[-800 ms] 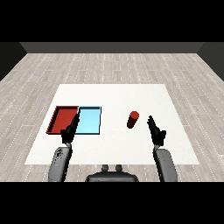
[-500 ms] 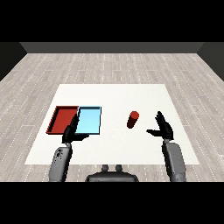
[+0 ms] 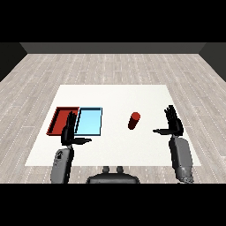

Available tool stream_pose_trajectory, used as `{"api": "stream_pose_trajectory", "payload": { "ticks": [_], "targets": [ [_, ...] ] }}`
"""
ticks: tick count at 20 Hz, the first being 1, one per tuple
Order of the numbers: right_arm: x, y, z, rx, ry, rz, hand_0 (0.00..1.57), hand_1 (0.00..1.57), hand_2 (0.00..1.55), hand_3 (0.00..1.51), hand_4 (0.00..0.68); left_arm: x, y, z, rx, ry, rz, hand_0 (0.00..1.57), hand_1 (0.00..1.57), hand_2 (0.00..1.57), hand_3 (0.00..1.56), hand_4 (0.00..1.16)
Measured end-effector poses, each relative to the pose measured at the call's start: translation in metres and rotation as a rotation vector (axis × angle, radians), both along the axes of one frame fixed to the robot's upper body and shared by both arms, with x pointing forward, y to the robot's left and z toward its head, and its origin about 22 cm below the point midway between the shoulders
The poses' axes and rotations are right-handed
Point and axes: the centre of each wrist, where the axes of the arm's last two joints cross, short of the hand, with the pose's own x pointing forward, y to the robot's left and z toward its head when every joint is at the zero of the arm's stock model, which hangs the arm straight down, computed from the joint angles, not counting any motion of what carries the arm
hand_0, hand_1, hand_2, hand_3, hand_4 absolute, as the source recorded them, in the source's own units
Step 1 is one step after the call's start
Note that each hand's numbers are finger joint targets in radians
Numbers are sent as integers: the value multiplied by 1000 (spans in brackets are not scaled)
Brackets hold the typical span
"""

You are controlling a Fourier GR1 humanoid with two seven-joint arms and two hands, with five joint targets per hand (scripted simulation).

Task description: Pick the red can and put it in the red box

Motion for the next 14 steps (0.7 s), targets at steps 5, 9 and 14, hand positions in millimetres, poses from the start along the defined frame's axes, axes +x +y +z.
{"api": "stream_pose_trajectory", "payload": {
  "ticks": [5,9,14],
  "targets": [
    [3,-4,-9,11,-29,9,0,0,0,0,0,9,-4,-8,-12,-27,0,0,0,0,0,0],
    [9,-8,-13,23,-20,20,0,0,0,0,0,10,-2,-7,-23,-31,-9,0,0,0,0,0],
    [11,-2,-14,28,-2,47,0,0,0,0,0,2,1,-11,-36,-42,-16,0,0,0,0,0]
  ]
}}
